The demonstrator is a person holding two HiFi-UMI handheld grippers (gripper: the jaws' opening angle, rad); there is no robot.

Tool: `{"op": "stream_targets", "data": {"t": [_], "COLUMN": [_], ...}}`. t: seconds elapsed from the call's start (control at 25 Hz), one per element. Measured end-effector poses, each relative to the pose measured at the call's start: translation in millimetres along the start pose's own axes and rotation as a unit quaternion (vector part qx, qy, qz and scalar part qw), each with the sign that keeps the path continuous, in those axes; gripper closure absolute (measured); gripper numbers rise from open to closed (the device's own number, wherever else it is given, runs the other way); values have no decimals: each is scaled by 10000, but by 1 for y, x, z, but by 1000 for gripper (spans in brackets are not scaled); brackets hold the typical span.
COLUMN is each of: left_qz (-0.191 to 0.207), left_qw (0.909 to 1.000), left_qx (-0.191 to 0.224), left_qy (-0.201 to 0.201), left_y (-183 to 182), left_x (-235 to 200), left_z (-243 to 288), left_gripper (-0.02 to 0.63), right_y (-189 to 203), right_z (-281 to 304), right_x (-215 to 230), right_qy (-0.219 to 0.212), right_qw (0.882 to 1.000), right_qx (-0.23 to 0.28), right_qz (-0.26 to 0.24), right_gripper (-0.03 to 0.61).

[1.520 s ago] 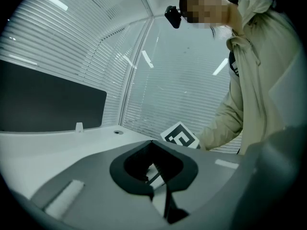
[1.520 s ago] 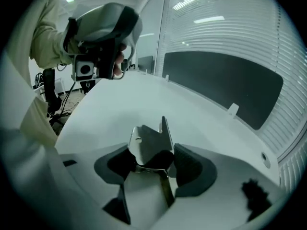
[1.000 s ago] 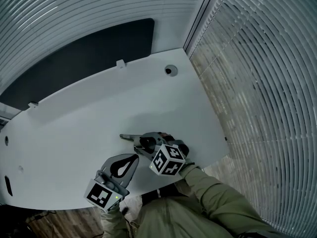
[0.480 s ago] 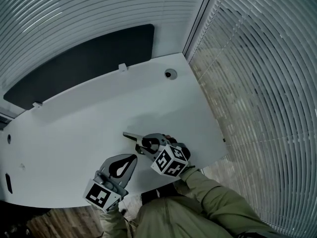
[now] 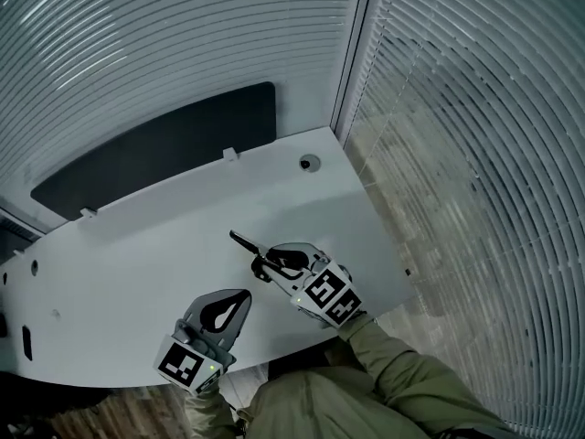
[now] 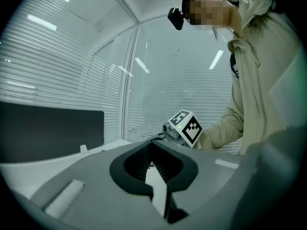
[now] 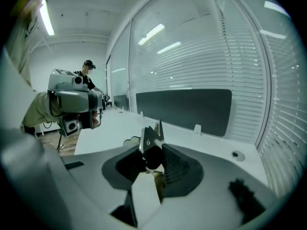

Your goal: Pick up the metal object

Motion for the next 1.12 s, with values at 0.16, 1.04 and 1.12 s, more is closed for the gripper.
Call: {"op": "stream_targets", "data": {"t": [0.16,1.04,1.12], "left_qz": [126,317,392], "left_qw": [9999,9951,9939], "left_qx": [44,235,278], "left_qy": [-101,901,991], "left_y": [-16,-26,-21], "left_x": [12,103,119], "left_z": [-3,-40,-59], "left_gripper": [609,609,609], "right_y": [-23,-13,-5], "right_z": [-30,-134,-139], "right_x": [-4,-91,-116], "right_qy": [50,925,1006], "right_qw": [9991,9881,9872], "right_qx": [429,1230,1239], "right_qz": [-26,18,8], "right_gripper": [466,466,466]}}
Point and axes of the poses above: the fingertips, and each gripper's own axes: z forward along the fingers, x to its right, y out of its underside, the point moved 6 cm from there along -z, backward along the fingers, and after that the axes turned 5 degrees about z, right-handed, at the moved point
